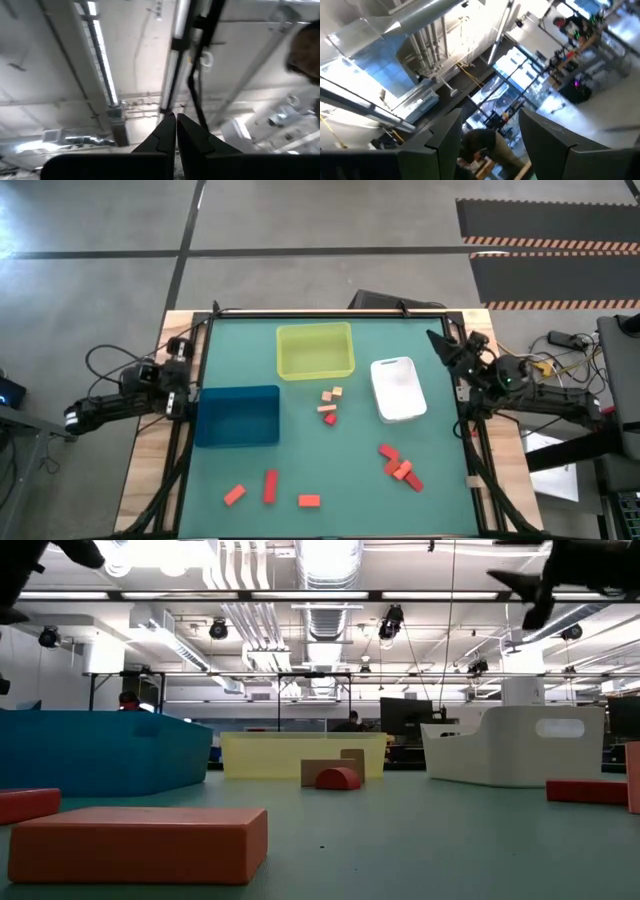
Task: Sort & place blocks by color
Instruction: Put the brown block into the white bin
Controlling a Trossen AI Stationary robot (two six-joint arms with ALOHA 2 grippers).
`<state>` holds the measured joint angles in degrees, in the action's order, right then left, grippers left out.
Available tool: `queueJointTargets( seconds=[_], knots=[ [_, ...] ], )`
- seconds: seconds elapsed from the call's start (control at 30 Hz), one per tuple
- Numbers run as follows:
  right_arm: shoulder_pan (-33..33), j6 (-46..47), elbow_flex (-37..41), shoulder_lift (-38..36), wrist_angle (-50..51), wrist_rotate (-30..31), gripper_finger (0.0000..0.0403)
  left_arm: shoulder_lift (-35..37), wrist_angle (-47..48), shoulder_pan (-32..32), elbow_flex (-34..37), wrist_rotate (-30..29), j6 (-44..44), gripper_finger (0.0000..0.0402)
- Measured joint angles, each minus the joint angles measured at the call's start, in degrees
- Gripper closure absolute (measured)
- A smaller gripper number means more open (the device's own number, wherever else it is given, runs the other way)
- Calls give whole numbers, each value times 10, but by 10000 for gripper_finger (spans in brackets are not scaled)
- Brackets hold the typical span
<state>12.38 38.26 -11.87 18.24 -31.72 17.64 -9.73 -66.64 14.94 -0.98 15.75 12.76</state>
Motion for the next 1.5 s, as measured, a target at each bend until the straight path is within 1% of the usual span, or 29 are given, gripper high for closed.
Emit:
queueJointTargets(
  seconds=[0.07, 0.13, 0.23, 0.33, 0.37, 0.4, 0.5, 0.67, 0.9, 1.03, 1.2, 1.4, 1.5],
  knots=[
    [0, -33, -39, 24, 14, 0, 216, -5, -2, 0, -2, -48, 34, 402],
    [0, -52, -83, 49, 52, 0, 216, -16, 1, 0, -6, -91, 71, 402],
    [0, -59, -156, 87, 147, 0, 216, -42, 1, 0, -16, -160, 137, 402],
    [0, -59, -229, 125, 256, 0, 216, -73, 1, 0, -22, -266, 268, 402],
    [0, -59, -252, 139, 284, 0, 216, -84, 2, 0, -22, -296, 290, 401],
    [0, -62, -274, 154, 312, 0, 216, -96, 2, 0, -22, -312, 298, 401],
    [0, -79, -337, 197, 381, -3, 216, -127, 0, 0, -22, -311, 301, 401],
    [0, -109, -433, 267, 459, -48, 216, -172, -5, 0, -34, -302, 330, 401],
    [0, -162, -555, 367, 593, -96, 216, -217, -7, 0, -72, -296, 329, 401],
    [0, -200, -613, 415, 641, -122, 216, -232, -6, 0, -77, -289, 301, 401],
    [0, -225, -658, 480, 665, -178, 216, -245, -4, 0, -78, -285, 299, 401],
    [0, -230, -704, 538, 657, -242, 216, -260, -4, 0, -99, -281, 286, 402],
    [-8, -228, -721, 572, 661, -257, 216, -266, -4, 0, -112, -254, 262, 402]
  ],
)
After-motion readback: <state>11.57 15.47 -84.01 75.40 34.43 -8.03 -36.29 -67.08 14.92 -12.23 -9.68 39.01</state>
